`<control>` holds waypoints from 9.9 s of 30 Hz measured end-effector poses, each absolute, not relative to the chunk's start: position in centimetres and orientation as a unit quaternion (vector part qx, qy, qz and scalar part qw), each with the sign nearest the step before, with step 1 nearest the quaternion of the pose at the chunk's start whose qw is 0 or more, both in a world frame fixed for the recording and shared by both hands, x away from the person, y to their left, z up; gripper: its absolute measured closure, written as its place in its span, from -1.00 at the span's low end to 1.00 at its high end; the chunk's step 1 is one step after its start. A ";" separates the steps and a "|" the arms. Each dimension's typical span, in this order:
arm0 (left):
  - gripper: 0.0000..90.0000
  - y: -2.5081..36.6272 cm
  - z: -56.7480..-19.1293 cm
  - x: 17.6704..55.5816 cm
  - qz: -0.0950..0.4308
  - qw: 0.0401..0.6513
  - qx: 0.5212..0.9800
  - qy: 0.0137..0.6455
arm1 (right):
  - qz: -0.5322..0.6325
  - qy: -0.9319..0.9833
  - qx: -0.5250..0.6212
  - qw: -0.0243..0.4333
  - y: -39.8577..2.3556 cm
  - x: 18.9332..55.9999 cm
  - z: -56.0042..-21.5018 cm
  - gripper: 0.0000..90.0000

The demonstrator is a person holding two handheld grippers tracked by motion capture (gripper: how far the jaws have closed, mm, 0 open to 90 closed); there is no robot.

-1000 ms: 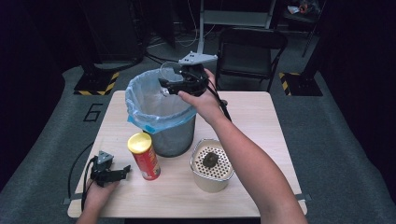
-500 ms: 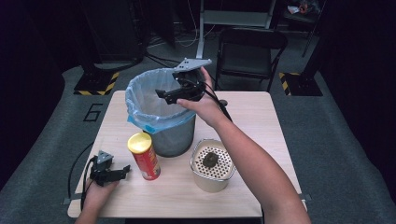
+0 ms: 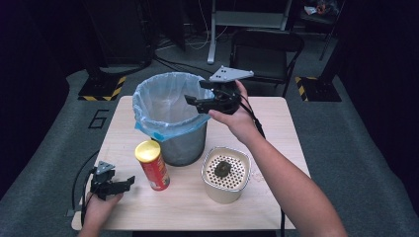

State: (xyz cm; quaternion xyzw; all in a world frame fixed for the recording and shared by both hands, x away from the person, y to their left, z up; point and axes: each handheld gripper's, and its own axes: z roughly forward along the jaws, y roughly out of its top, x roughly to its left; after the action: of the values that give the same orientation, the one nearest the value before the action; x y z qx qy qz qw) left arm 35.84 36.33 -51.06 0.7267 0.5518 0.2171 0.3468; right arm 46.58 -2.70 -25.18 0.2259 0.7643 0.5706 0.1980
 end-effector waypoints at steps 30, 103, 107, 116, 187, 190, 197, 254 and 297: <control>-0.74 30.6 -45.5 32.9 0.177 0.425 0.765 0.451 | 0.547 0.763 0.242 0.245 -10.4 42.9 -27.6 -0.33; -0.48 30.8 -42.2 33.6 0.199 0.428 0.757 0.451 | 0.436 0.766 0.380 0.282 -19.9 40.0 -43.3 -0.33; -0.48 31.0 -40.5 33.7 0.195 0.426 0.759 0.452 | 0.428 0.765 0.384 0.292 -19.9 39.9 -44.0 -0.33; -0.48 31.2 -36.7 33.5 0.204 0.427 0.756 0.453 | 0.408 0.778 0.375 0.295 -19.5 39.6 -45.4 -0.33; -0.48 22.7 -20.8 45.8 0.210 0.434 0.780 0.400 | 0.398 0.780 0.393 0.281 -20.4 39.8 -46.6 -0.33; -0.48 22.3 -21.5 46.4 0.208 0.427 0.784 0.400 | 0.397 0.781 0.391 0.284 -20.3 39.8 -46.7 -0.33; -0.48 21.8 -23.2 47.6 0.208 0.418 0.787 0.404 | 0.396 0.780 0.392 0.284 -20.2 39.8 -46.7 -0.32; -0.44 29.9 -24.0 41.3 0.191 0.417 0.774 0.437 | 0.393 0.775 0.402 0.288 -20.9 39.9 -46.9 -0.32; -0.28 34.0 -38.0 36.6 0.163 0.430 0.755 0.467 | 0.387 0.775 0.408 0.289 -21.1 40.0 -47.1 -0.32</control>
State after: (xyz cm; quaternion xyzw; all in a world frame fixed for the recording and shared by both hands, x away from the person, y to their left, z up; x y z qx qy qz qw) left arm 36.60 34.02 -37.98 0.7551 0.4674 0.1629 0.4300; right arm 39.97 -21.06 -47.06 0.4079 0.7749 0.3869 0.2888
